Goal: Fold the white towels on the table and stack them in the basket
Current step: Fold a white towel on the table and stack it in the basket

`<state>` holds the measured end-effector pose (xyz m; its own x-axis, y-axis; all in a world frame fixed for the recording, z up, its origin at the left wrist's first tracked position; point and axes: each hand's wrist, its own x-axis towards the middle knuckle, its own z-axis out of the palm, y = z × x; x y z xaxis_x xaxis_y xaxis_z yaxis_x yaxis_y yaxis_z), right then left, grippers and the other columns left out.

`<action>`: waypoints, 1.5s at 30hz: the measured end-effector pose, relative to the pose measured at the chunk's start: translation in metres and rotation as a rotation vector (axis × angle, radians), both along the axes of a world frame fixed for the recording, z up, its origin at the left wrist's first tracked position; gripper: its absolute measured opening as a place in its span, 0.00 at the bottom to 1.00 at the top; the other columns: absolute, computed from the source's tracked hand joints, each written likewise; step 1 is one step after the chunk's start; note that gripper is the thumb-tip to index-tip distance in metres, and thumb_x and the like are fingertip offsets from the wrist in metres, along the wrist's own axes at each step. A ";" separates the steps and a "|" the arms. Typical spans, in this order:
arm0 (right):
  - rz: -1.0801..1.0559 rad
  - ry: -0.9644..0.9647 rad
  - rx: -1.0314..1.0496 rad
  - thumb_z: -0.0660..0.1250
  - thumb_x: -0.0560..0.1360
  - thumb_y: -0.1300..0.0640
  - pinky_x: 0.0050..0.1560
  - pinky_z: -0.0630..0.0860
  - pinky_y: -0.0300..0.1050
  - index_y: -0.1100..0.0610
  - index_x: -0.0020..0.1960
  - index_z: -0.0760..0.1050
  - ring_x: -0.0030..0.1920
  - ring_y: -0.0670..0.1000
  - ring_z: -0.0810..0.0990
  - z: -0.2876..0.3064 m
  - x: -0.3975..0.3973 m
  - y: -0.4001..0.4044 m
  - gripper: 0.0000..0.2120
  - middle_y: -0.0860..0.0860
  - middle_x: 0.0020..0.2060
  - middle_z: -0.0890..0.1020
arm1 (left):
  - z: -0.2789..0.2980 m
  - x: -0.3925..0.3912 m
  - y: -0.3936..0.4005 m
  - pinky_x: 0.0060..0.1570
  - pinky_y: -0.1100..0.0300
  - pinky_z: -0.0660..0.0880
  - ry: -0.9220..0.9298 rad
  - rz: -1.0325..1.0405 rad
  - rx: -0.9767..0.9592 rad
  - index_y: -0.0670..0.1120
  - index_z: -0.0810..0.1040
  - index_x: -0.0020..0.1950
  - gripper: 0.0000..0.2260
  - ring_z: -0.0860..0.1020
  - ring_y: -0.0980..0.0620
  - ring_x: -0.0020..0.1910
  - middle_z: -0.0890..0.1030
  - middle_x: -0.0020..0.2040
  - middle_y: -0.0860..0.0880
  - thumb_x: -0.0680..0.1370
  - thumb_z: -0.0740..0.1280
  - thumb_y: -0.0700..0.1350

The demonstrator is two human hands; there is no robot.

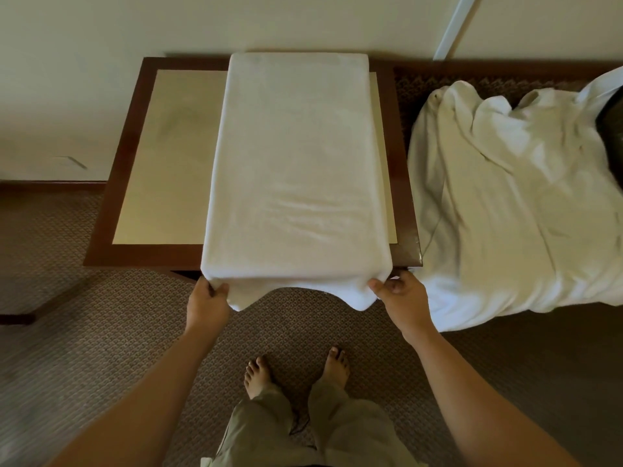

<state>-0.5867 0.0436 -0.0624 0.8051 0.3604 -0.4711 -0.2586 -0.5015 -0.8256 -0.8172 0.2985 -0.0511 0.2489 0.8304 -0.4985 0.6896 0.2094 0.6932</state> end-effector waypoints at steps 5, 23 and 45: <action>0.121 0.097 0.031 0.74 0.77 0.59 0.54 0.77 0.38 0.52 0.57 0.82 0.53 0.42 0.82 -0.007 0.007 0.008 0.10 0.44 0.49 0.85 | -0.009 -0.002 0.001 0.42 0.52 0.72 0.006 -0.013 -0.061 0.50 0.73 0.62 0.07 0.77 0.47 0.50 0.79 0.52 0.49 0.85 0.61 0.44; 0.095 0.317 0.195 0.81 0.65 0.53 0.62 0.79 0.53 0.56 0.61 0.83 0.59 0.53 0.84 0.000 -0.007 0.015 0.25 0.50 0.56 0.87 | 0.001 -0.031 0.005 0.42 0.51 0.71 0.086 -0.067 -0.050 0.49 0.72 0.60 0.05 0.76 0.48 0.47 0.77 0.50 0.49 0.86 0.58 0.42; 0.080 0.355 0.166 0.62 0.79 0.71 0.35 0.73 0.40 0.64 0.58 0.83 0.41 0.54 0.80 0.013 -0.002 0.010 0.13 0.57 0.46 0.85 | 0.014 -0.022 0.010 0.38 0.53 0.74 -0.054 0.060 0.134 0.51 0.78 0.50 0.07 0.78 0.48 0.42 0.81 0.44 0.50 0.85 0.64 0.51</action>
<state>-0.5885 0.0533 -0.0496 0.5690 0.5101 -0.6450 -0.5077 -0.3991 -0.7635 -0.8395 0.3082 -0.0374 0.2206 0.9028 -0.3691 0.6398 0.1517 0.7534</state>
